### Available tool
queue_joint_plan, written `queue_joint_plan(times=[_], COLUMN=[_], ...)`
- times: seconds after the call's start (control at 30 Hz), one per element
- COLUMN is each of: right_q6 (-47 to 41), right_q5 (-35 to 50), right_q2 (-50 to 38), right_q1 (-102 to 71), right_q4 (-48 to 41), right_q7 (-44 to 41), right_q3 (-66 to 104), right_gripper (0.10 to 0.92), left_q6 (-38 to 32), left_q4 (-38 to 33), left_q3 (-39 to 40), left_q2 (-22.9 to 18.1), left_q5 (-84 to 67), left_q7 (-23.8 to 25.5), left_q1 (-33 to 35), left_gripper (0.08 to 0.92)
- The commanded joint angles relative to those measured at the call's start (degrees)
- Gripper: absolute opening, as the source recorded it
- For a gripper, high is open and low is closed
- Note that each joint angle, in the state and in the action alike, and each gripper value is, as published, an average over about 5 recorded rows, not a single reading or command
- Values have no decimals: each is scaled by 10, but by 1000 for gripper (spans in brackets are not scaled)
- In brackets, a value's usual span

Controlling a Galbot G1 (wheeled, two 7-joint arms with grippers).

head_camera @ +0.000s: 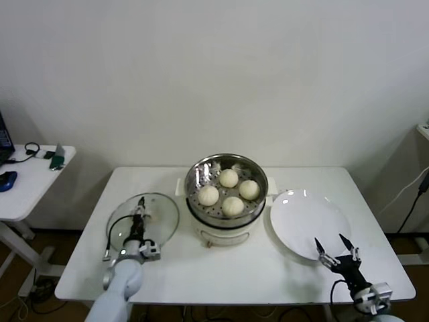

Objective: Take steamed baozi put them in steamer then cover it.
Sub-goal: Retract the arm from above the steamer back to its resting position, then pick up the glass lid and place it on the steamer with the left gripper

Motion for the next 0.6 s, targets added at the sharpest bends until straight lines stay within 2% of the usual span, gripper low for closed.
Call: queue_joint_plan(times=[0.03, 0.33, 0.43, 0.6], right_q6=[2, 5, 5, 5], right_q5=[-6, -7, -7, -6], right_q2=[3, 3, -1, -12], right_q1=[0, 1, 0, 4], right_q4=[-3, -5, -4, -6], right_q7=[-2, -5, -6, -5], right_q3=[0, 2, 2, 3], right_gripper=[823, 823, 823, 823], left_q6=[-2, 5, 17, 57], left_q4=[1, -39, -80, -171], left_q3=[0, 0, 2, -2], left_q2=[2, 17, 39, 76], left_q5=[-7, -27, -40, -52], left_q7=[-2, -12, -21, -21], left_q1=[-4, 9, 26, 64], left_gripper=[429, 179, 150, 150])
